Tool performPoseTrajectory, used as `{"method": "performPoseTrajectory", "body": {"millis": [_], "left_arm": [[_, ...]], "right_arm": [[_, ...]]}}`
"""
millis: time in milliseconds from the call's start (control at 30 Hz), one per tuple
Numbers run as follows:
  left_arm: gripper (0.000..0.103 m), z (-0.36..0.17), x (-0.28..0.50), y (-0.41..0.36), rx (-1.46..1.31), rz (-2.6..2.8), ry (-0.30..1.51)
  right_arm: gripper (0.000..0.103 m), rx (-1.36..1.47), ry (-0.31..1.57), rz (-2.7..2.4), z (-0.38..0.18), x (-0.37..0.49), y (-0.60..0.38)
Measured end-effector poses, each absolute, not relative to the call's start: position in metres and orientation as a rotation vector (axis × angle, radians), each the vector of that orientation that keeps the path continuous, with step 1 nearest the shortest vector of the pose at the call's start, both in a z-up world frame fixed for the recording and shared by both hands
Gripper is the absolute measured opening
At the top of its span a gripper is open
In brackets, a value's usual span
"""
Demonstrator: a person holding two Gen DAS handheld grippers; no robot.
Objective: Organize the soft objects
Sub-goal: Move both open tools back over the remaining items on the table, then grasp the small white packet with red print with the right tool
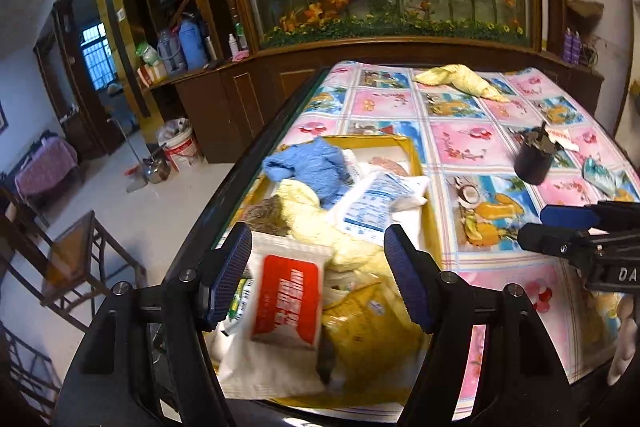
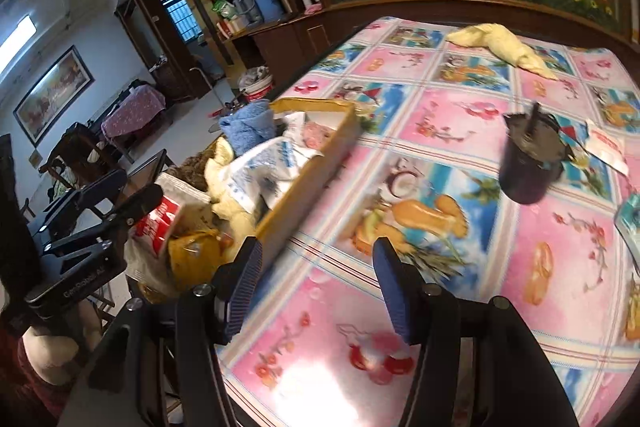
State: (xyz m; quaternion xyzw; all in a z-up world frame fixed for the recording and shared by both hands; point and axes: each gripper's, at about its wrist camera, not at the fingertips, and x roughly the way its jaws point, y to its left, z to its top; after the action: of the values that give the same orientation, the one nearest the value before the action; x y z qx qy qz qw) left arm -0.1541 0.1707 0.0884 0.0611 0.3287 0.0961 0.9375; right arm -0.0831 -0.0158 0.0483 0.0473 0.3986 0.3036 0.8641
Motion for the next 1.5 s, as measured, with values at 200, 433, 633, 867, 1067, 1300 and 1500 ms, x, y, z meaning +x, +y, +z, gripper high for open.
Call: {"method": "performPoseTrajectory", "body": {"millis": [200,433,633,867,1067,1300,1500], "left_arm": [[0.070,0.085,-0.154,0.139,0.192,0.150,0.697],[0.070,0.081,-0.148,0.106,0.254,0.108,0.713],[0.070,0.075,-0.140,0.083,0.273,0.042,0.737],[0.069,0.066,-0.139,0.056,0.229,-0.148,0.754],[0.069,0.061,-0.135,0.043,0.217,-0.213,0.765],[0.069,0.055,-0.132,0.054,0.180,-0.216,0.791],[0.069,0.051,-0.121,0.068,0.114,-0.219,0.806]], "right_arm": [[0.057,0.162,0.842,0.585,0.042,-0.088,-0.052],[0.058,0.201,0.831,0.546,0.038,-0.090,-0.087],[0.058,0.257,0.803,0.445,0.041,-0.077,-0.141],[0.058,0.347,0.785,0.190,0.060,-0.018,-0.250],[0.058,0.214,0.898,0.117,0.053,0.069,-0.257],[0.051,0.154,1.063,0.007,0.017,0.160,-0.243],[0.033,-0.015,1.105,0.017,0.020,0.135,-0.210]]}}
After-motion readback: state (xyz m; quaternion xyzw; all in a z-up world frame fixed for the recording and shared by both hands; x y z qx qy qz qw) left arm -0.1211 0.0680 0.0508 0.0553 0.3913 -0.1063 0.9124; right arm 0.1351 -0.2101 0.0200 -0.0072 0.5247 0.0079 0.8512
